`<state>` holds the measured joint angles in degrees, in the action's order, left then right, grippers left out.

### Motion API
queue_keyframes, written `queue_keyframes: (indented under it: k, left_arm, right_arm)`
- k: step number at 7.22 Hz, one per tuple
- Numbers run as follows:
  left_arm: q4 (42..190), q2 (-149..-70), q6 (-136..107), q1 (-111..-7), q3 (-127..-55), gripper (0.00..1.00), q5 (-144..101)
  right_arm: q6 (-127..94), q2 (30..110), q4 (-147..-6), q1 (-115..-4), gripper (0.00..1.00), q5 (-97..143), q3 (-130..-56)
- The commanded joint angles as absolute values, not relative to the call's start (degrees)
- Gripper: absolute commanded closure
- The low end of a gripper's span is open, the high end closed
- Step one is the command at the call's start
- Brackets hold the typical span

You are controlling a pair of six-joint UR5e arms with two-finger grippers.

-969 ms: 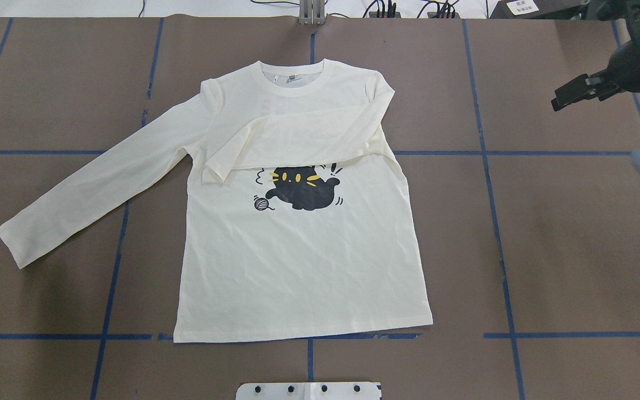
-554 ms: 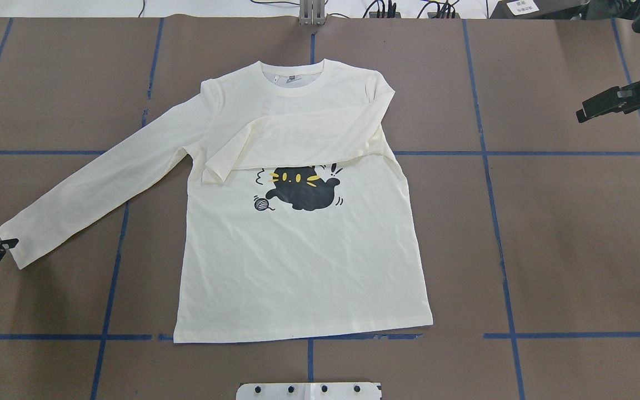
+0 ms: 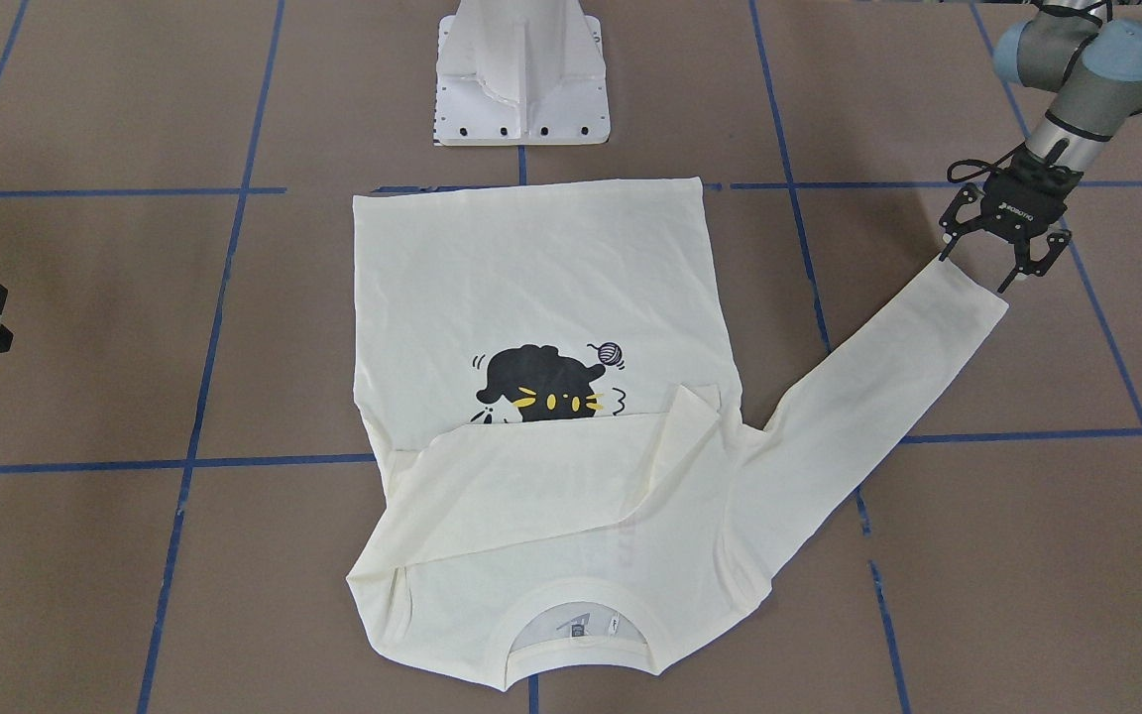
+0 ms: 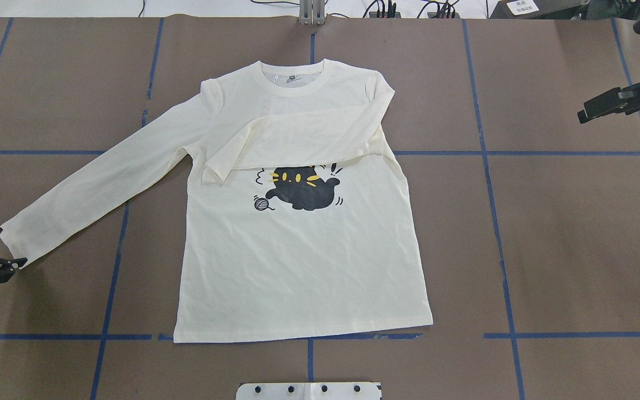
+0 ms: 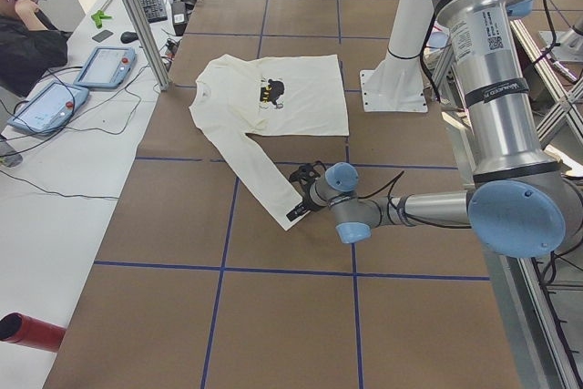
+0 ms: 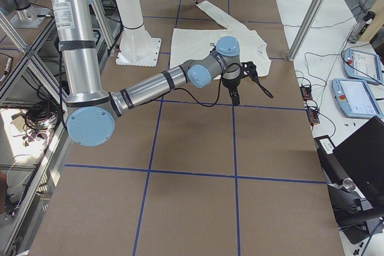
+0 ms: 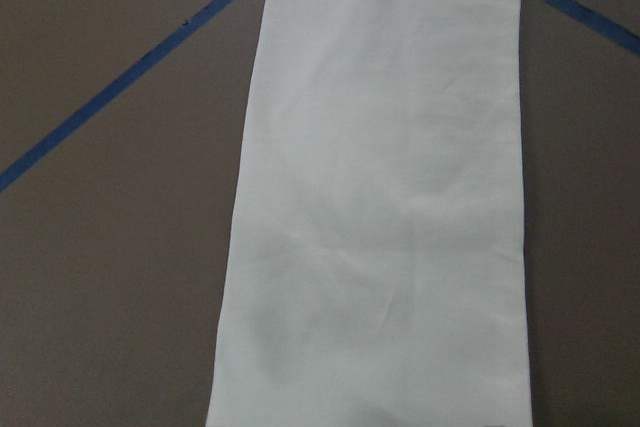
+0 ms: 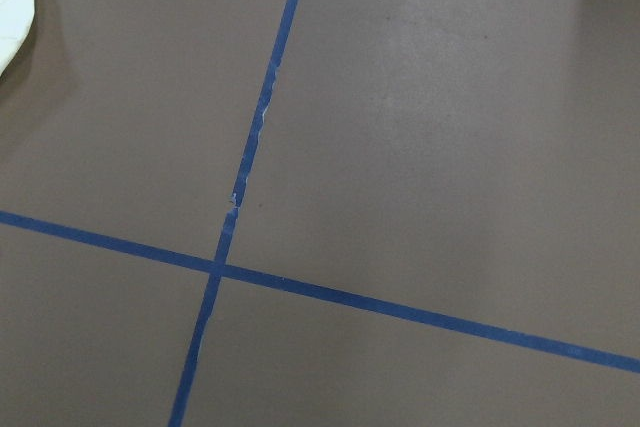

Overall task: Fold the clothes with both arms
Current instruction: 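Release the sleeve and withdraw the right gripper while the left gripper approaches the other cuff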

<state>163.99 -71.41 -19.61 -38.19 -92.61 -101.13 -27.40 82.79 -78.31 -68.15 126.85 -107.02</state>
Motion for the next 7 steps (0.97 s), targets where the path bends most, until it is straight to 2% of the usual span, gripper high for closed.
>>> queue_keyframes:
  k: [1, 2, 3, 4, 6, 7]
  left_arm:
    - [163.9, -71.1, -19.6, -37.0, -92.5, 0.11, -100.5]
    - [163.9, -71.0, -19.6, -36.8, -92.5, 0.15, -100.5]
    - [163.9, -71.0, -19.6, -36.8, -92.5, 0.28, -100.5]
    - [163.9, -71.0, -19.7, -36.8, -92.5, 0.49, -100.5]
    - [163.8, -71.1, -19.7, -36.9, -92.8, 1.0, -100.5]
    - [163.8, -71.1, -19.7, -36.9, -92.8, 1.0, -100.5]
  right_arm:
    - [-27.3, 82.8, -78.3, -68.1, 0.0, 126.7, -106.8]
    - [-27.3, 82.8, -78.3, -68.1, 0.0, 126.7, -106.8]
    - [-27.3, 82.8, -78.3, -68.1, 0.0, 126.7, -106.8]
    - [-27.2, 82.7, -78.3, -68.1, 0.0, 126.7, -106.8]
    - [-27.2, 82.6, -78.3, -68.1, 0.0, 126.7, -106.8]
    - [-27.2, 82.6, -78.3, -68.1, 0.0, 126.7, -106.8]
